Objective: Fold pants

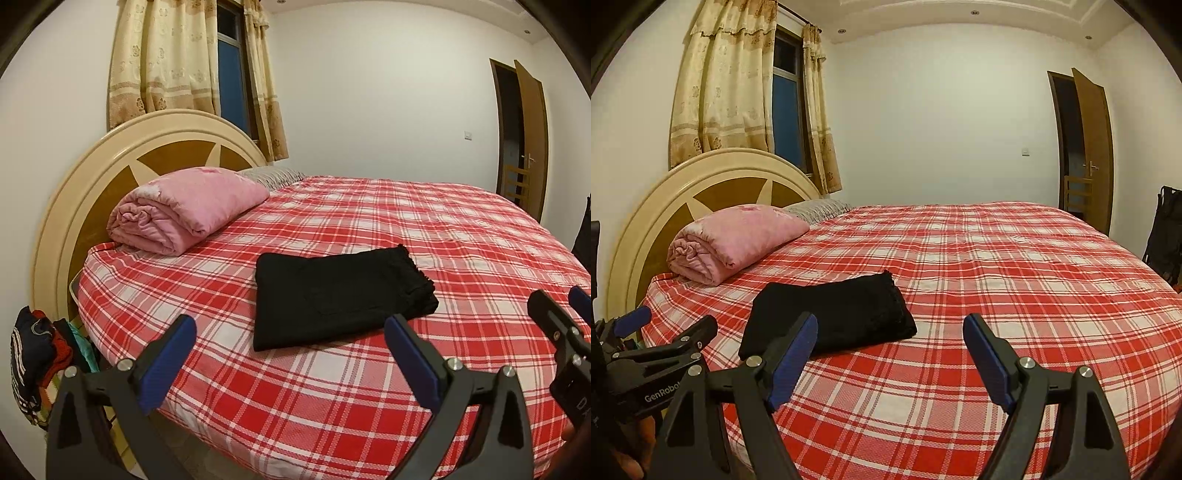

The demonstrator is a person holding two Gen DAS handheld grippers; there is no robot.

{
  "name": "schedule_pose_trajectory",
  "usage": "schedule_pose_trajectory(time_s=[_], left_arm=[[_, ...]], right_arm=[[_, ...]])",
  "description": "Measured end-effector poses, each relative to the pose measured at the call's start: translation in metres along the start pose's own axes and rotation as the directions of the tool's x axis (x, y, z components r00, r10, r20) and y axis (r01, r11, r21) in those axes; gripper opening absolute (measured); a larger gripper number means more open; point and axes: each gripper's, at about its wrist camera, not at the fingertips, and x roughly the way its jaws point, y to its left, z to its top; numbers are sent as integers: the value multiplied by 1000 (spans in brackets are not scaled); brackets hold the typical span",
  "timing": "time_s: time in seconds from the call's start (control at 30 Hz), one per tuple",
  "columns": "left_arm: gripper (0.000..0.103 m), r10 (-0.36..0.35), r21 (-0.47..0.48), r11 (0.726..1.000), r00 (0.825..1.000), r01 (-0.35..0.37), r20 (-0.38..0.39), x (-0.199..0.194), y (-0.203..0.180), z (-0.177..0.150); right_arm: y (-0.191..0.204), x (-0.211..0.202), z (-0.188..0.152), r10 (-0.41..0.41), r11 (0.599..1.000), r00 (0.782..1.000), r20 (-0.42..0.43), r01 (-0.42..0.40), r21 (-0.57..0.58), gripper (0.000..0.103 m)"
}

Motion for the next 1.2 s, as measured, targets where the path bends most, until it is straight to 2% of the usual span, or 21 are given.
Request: schedule_pose_trajectory(time_s=[1.03,1.2], left_arm=[[103,-6,-11,1000,999,6,-35,7,6,3],[103,10,-1,1000,999,-11,-31,9,6,2]], right_arm=[[-2,-1,0,6,1000,1000,3,-6,1,82],[-3,-1,1,5,1000,1000,7,-5,5,82]])
